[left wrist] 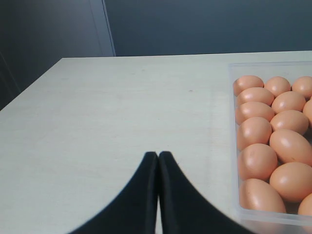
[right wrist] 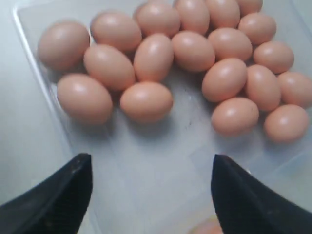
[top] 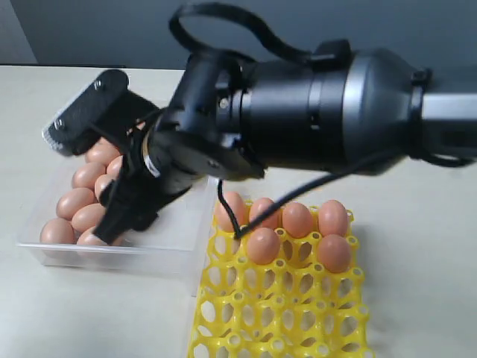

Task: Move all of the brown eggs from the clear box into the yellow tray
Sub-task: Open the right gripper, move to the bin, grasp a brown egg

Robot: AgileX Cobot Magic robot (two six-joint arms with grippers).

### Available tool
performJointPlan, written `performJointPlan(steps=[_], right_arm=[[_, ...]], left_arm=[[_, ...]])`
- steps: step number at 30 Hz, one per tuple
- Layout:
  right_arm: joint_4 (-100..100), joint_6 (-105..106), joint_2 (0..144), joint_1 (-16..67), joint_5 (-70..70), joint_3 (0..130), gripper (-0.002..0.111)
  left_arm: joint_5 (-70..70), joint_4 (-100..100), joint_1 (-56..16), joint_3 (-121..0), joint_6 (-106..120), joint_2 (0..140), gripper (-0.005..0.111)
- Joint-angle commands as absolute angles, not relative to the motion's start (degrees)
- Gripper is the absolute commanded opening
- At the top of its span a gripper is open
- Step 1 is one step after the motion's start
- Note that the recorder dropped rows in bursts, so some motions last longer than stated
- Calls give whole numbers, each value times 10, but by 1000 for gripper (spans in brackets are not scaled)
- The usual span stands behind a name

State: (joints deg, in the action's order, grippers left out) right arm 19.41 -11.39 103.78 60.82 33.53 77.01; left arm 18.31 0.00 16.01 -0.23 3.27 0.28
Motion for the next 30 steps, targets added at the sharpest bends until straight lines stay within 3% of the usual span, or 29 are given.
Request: performJointPlan(steps=[1, 16, 30], right_arm=[[95, -106, 1081, 569, 311, 838, 66], [-248, -72, 1273, 497, 358, 987, 66], [-230, -178, 1310, 485, 389, 991, 66]], left_arm=[[177, 0, 157, 0, 32, 0, 0], [177, 0, 157, 0, 32, 0, 0], [177, 0, 157, 0, 32, 0, 0]])
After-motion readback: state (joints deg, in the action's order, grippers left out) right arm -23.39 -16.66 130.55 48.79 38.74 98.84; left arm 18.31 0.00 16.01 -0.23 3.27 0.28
